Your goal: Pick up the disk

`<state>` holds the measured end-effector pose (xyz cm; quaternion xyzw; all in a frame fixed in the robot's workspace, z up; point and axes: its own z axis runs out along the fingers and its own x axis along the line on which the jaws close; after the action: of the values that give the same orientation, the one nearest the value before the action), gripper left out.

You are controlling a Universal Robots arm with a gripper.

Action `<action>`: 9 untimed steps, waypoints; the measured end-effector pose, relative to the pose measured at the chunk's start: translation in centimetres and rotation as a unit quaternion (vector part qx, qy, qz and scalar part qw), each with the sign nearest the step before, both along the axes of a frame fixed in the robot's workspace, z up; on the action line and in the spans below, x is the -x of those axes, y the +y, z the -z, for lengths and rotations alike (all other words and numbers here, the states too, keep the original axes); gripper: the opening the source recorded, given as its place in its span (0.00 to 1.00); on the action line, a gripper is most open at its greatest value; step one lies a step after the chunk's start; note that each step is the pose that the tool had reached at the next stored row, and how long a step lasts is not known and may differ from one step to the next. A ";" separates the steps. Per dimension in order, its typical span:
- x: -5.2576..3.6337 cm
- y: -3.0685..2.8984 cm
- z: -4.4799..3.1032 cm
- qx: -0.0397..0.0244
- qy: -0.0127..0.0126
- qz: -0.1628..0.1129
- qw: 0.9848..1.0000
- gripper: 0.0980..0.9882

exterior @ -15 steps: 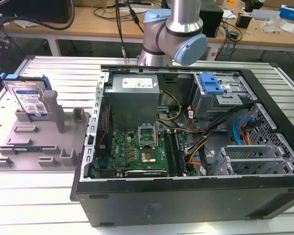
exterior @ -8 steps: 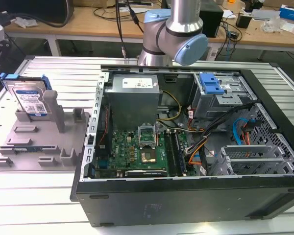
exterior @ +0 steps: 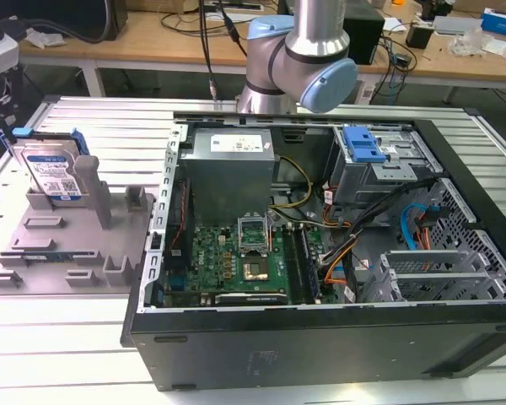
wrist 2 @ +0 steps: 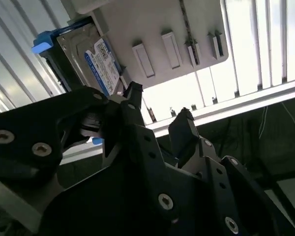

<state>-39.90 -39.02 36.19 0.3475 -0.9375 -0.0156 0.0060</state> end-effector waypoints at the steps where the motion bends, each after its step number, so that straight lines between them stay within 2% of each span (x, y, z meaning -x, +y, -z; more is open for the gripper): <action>1: 0.00 0.00 0.02 0.000 0.000 -0.007 1.000 0.50; 5: 0.00 0.00 0.10 0.000 0.000 -0.040 0.999 0.50; 9: -0.03 0.00 0.17 0.000 0.000 -0.079 0.997 0.50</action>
<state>-39.87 -39.02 36.02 0.4209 -0.9069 -0.0151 0.0072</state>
